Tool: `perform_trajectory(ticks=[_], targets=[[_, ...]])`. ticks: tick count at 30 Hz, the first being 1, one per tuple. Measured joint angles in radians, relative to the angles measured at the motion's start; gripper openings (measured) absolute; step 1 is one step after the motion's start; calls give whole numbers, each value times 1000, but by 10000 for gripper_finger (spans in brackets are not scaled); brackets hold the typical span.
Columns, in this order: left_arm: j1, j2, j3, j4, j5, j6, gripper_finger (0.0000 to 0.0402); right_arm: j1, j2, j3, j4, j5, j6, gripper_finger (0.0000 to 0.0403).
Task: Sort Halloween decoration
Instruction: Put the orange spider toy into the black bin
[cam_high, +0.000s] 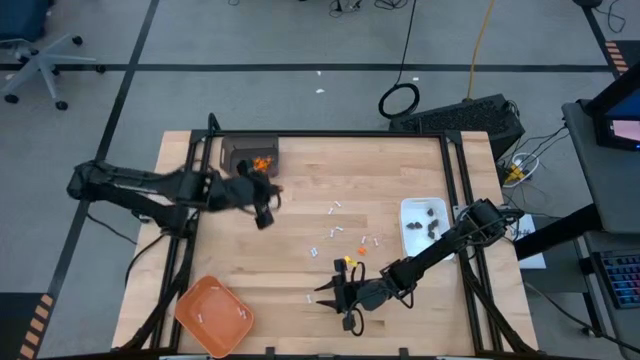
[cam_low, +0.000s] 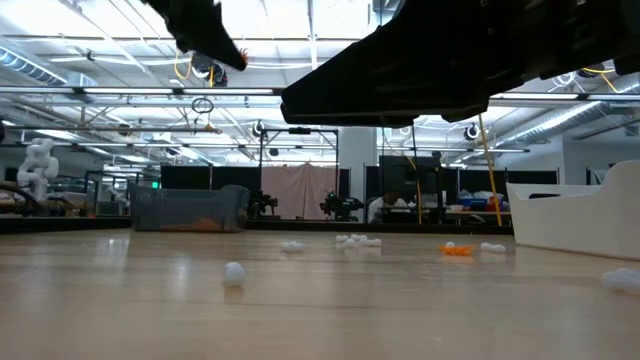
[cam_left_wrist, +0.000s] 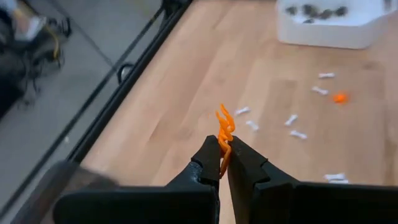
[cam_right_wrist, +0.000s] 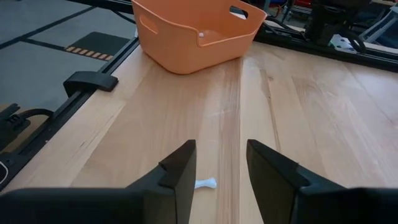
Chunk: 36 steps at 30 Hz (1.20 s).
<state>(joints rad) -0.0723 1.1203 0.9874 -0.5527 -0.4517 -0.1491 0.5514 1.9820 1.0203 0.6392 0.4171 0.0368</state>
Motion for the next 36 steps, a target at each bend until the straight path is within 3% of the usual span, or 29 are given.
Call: perform_trajectory(ticks=[10,21,28,36], targets=[[390,-39,0,-237,245,30,11,0,0,0,-1,0,0,128],[741,64,0,-267,389,186,11,0,0,0,-1,0,38,128],[860,216,0,-268,414,189,11,6,0,0,0,0,56,128],[879,339,0,-268,413,183,11,15,0,0,-1,0,59,128]])
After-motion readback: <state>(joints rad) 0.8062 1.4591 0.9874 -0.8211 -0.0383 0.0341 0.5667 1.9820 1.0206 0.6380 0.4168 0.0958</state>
